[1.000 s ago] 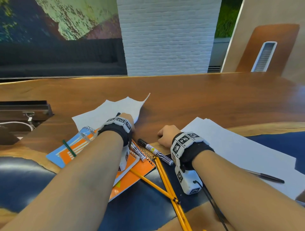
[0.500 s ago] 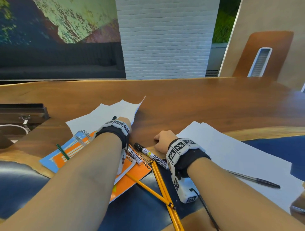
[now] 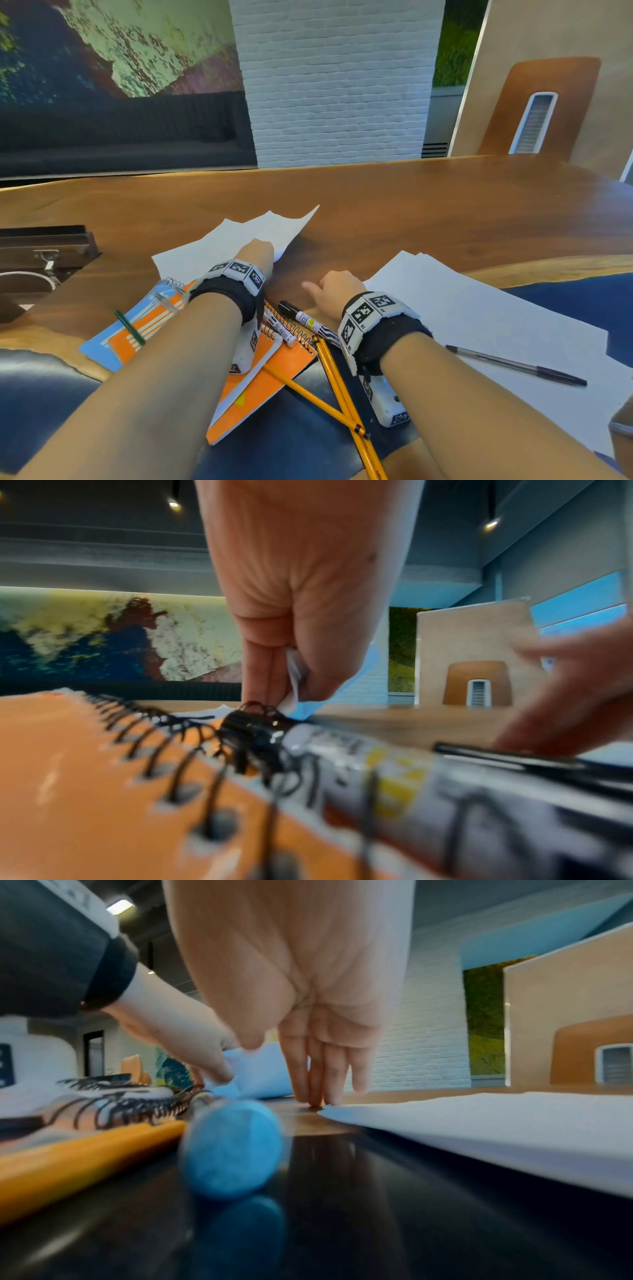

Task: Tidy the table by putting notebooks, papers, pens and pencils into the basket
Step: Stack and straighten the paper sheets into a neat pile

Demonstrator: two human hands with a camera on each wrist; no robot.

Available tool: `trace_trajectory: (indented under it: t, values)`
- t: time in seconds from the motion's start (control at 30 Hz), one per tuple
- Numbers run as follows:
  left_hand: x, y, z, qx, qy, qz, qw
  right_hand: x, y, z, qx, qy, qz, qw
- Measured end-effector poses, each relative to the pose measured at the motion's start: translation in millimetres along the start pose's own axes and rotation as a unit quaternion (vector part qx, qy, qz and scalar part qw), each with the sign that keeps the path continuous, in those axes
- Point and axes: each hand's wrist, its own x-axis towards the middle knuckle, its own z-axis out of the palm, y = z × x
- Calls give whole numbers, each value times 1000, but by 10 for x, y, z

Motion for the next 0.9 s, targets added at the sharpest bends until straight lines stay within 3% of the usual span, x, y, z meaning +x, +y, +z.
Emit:
trace_trajectory:
  t: [0.13, 0.2, 0.27, 0.37, 0.4, 0.53, 0.63, 0.73, 0.8, 0.9]
  values:
    - [-85, 152, -65, 27, -9, 69, 997, -26, -65, -25, 151, 35, 22, 988]
    - [-201, 268, -121, 15, -2, 107, 994, -36, -59, -90, 249, 55, 29, 967]
    - [-357, 380, -174, -11, 11, 130, 991, -38, -7, -152, 392, 88, 56, 914]
    - [-611, 567, -206, -56, -1, 185, 981, -131, 102, -236, 585, 111, 143, 791]
    - [-711, 642, -219, -67, -16, 206, 976, -170, 156, -251, 593, 115, 167, 779]
    - [-995, 897, -204, -61, -67, 267, 959, -374, 441, -316, 472, 165, 251, 829]
    - [-1116, 959, -248, -99, -89, 289, 948, -525, 630, -363, 423, 160, 268, 850]
    - [-1217, 946, -359, -174, -79, 318, 929, -686, 717, -468, 389, 183, 256, 866]
    - [-1258, 902, -468, -219, -70, 298, 926, -799, 734, -596, 377, 223, 249, 864]
    - [-1244, 819, -650, -272, -4, 253, 928, -956, 722, -808, 374, 271, 225, 858]
